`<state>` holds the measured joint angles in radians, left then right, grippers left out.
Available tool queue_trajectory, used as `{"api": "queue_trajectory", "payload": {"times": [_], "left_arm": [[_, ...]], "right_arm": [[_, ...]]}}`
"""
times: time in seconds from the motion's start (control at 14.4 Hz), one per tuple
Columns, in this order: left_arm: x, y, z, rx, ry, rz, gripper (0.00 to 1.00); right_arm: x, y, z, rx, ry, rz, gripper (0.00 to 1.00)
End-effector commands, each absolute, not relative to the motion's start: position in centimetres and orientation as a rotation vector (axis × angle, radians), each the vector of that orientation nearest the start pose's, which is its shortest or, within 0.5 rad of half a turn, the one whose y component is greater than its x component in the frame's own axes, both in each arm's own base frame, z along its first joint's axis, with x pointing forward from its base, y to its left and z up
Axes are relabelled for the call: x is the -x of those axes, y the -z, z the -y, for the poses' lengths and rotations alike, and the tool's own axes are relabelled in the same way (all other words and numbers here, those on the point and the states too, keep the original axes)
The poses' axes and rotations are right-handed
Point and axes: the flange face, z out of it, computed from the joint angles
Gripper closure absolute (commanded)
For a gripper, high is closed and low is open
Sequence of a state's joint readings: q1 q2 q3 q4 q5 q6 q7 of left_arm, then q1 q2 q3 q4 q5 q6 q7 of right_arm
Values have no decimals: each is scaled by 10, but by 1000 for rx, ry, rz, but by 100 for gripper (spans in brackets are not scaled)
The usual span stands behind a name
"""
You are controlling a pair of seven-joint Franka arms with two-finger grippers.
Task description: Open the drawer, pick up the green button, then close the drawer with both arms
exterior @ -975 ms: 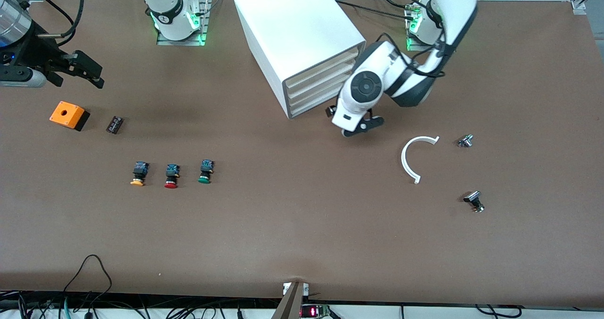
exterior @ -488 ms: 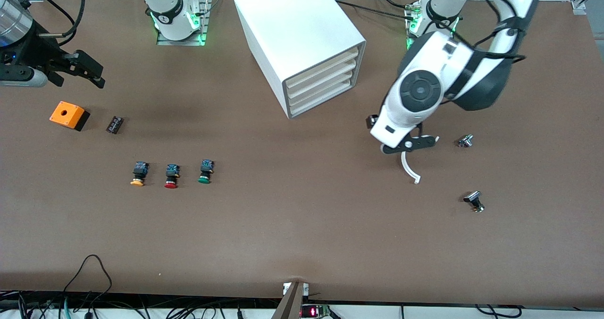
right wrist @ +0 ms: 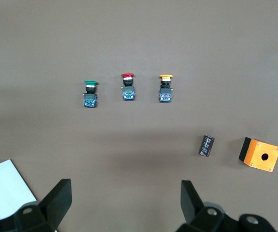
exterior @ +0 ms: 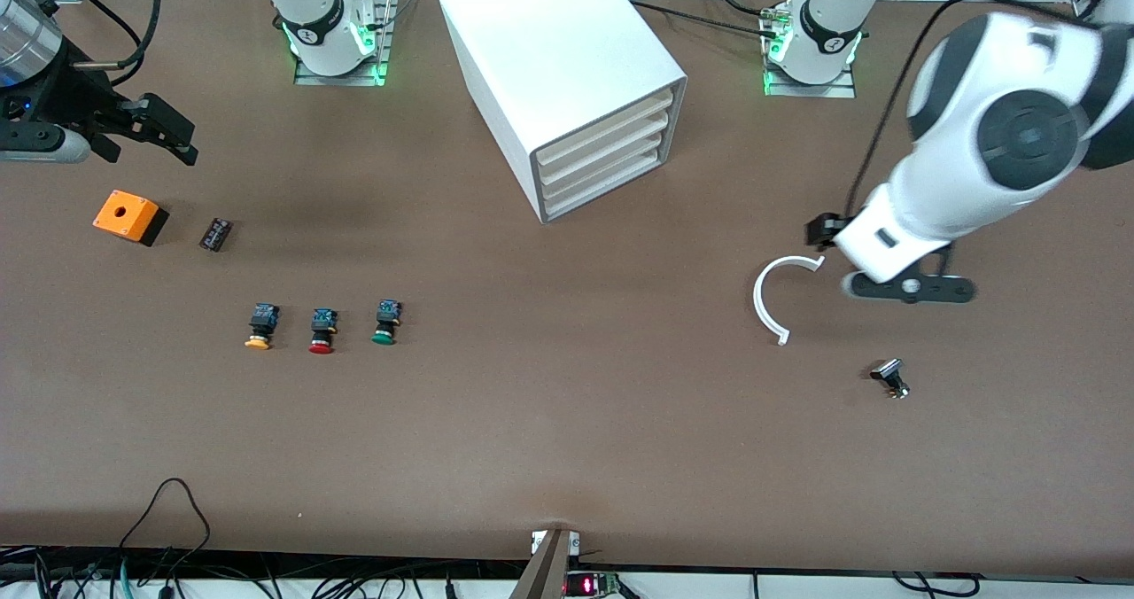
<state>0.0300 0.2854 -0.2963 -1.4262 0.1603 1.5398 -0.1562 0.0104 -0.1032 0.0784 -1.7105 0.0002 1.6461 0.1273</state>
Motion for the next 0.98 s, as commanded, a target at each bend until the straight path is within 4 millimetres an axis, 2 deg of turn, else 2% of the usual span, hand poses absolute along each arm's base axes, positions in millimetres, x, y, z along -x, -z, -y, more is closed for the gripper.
{"api": "queue_trajectory", "payload": {"times": [0.0, 0.14, 0.28, 0.35, 0.42, 0.56, 0.7, 0.91], "left_arm": [[-597, -563, 70, 3083, -189, -240, 0], [-577, -570, 36, 3142, -154, -265, 0], [-560, -572, 32, 3143, -77, -238, 0], [-560, -570, 31, 3138, -13, -207, 0], [-561, -574, 22, 3141, 26, -140, 0], [-561, -576, 17, 3147, 39, -100, 0], [-554, -586, 13, 3145, 46, -102, 0], [-554, -589, 13, 3146, 7, -100, 0]], "right_arm": [[-524, -634, -50, 3160, 81, -46, 0], [-524, -635, -48, 3152, 84, -48, 0], [-524, -636, -48, 3150, 86, -53, 0], [-524, -636, -48, 3150, 86, -53, 0], [-524, -636, -48, 3150, 86, -53, 0], [-524, -636, -48, 3151, 86, -56, 0], [-524, -636, -48, 3151, 86, -58, 0], [-524, -636, -48, 3150, 86, -58, 0]]}}
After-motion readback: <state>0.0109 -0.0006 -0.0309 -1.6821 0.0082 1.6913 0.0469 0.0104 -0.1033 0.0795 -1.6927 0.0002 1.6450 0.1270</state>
